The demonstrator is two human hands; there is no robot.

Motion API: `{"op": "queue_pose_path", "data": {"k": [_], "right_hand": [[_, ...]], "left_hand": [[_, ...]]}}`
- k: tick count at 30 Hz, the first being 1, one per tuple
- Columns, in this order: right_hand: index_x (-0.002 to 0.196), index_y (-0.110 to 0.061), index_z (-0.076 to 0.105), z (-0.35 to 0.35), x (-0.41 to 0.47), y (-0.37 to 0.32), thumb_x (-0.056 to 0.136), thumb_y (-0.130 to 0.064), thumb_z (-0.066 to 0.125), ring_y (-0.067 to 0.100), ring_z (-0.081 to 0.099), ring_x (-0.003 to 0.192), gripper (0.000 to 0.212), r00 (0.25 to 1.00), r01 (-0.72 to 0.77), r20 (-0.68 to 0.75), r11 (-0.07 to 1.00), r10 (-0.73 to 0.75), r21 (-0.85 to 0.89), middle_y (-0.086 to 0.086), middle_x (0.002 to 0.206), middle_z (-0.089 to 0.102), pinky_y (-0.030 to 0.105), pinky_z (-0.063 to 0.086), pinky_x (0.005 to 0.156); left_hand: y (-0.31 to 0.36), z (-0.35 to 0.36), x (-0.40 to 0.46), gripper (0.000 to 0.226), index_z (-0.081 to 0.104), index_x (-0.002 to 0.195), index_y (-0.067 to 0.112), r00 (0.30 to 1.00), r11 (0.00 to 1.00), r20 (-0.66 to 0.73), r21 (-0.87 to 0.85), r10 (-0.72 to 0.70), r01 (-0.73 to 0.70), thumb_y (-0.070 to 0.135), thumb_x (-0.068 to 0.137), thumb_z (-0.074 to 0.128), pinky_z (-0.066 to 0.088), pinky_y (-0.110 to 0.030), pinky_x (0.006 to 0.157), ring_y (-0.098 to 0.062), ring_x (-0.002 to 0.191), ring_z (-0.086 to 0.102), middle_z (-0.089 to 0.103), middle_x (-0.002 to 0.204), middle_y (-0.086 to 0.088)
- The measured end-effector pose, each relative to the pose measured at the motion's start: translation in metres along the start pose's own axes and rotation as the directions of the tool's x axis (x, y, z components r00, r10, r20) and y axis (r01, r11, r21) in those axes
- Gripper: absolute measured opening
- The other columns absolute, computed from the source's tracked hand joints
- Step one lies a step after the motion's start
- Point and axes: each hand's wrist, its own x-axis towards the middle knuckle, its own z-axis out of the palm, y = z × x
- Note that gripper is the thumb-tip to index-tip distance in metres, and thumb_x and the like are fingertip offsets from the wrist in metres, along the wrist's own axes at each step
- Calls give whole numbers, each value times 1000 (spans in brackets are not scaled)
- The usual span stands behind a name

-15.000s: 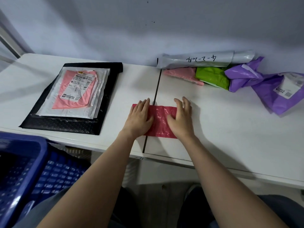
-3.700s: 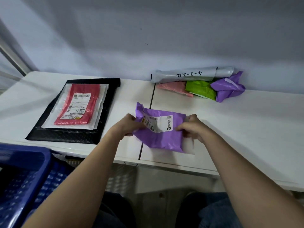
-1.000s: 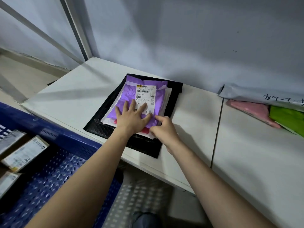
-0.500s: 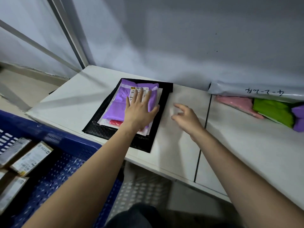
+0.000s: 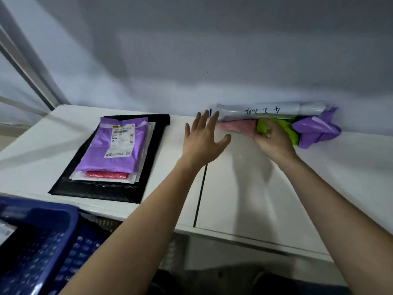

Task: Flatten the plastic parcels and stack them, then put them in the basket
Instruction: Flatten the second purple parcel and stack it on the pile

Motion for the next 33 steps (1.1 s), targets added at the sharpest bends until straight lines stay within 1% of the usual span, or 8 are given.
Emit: {"op": "queue_pose_path", "data": {"k": [4, 8, 12, 18, 24, 26, 28, 33], "right_hand": [[117, -11, 62, -35, 1, 28, 68, -32, 55, 27, 57, 110, 54, 998, -46, -45, 999, 45, -21, 11, 119, 64, 20, 35, 75], [116, -4, 60, -66, 12, 58, 72, -19, 54, 32, 55, 113, 47, 992, -56, -119, 994, 44, -96, 16, 118, 62, 19, 32, 74], [123, -4, 57, -92, 23, 82, 81, -3, 55, 34, 51, 118, 42, 973, -121, -213, 986, 94, -118, 19, 124, 57, 28, 38, 92], [126, -7, 53, -95, 44, 109, 80, -2, 57, 30, 53, 116, 46, 977, -141, -173, 985, 122, -101, 14, 125, 56, 17, 33, 79], [133, -12, 44, -86, 57, 125, 80, -8, 61, 30, 48, 121, 56, 979, -187, -108, 976, 175, -112, 11, 130, 53, 25, 38, 87], [127, -13, 48, -80, 56, 128, 77, -18, 60, 35, 51, 116, 52, 976, -204, -114, 968, 188, -147, 13, 123, 57, 36, 45, 92], [117, -12, 50, -75, 55, 131, 72, -24, 60, 38, 53, 109, 47, 973, -218, -117, 956, 197, -198, 13, 114, 59, 47, 49, 86], [116, -4, 50, -71, 54, 132, 78, -15, 60, 39, 48, 112, 41, 974, -224, -122, 899, 191, -378, 18, 120, 53, 47, 48, 85]], "left_hand": [[40, 21, 13, 71, 19, 150, 28, 998, 996, -13, -58, 63, -63, 49, 90, 50, 6, -43, 118, -18, 148, 5, 13, 159, 0], [73, 46, 20, 72, 20, 149, 26, 988, 986, 9, -61, 154, -153, 50, 89, 51, 6, -42, 119, -20, 147, 8, 15, 159, 0], [85, 71, 25, 72, 21, 149, 24, 979, 978, 42, -69, 201, -198, 47, 89, 53, 13, -47, 118, -20, 147, 12, 17, 158, -1], [85, 92, 36, 74, 16, 150, 27, 976, 981, 107, -76, 187, -180, 46, 89, 53, 13, -42, 119, -18, 147, 9, 13, 159, 1], [87, 108, 41, 74, 15, 150, 28, 969, 975, 119, -66, 217, -210, 47, 89, 52, 14, -40, 119, -18, 147, 9, 13, 159, 2], [88, 112, 41, 75, 14, 150, 27, 969, 977, 132, -64, 210, -203, 46, 89, 52, 13, -39, 119, -18, 147, 9, 14, 159, 1], [88, 116, 41, 74, 15, 150, 27, 968, 978, 142, -63, 206, -199, 46, 89, 53, 14, -40, 118, -18, 147, 10, 14, 159, 1], [89, 118, 38, 74, 16, 150, 27, 966, 977, 150, -57, 212, -205, 46, 89, 53, 17, -44, 118, -18, 146, 11, 14, 159, 2]]}}
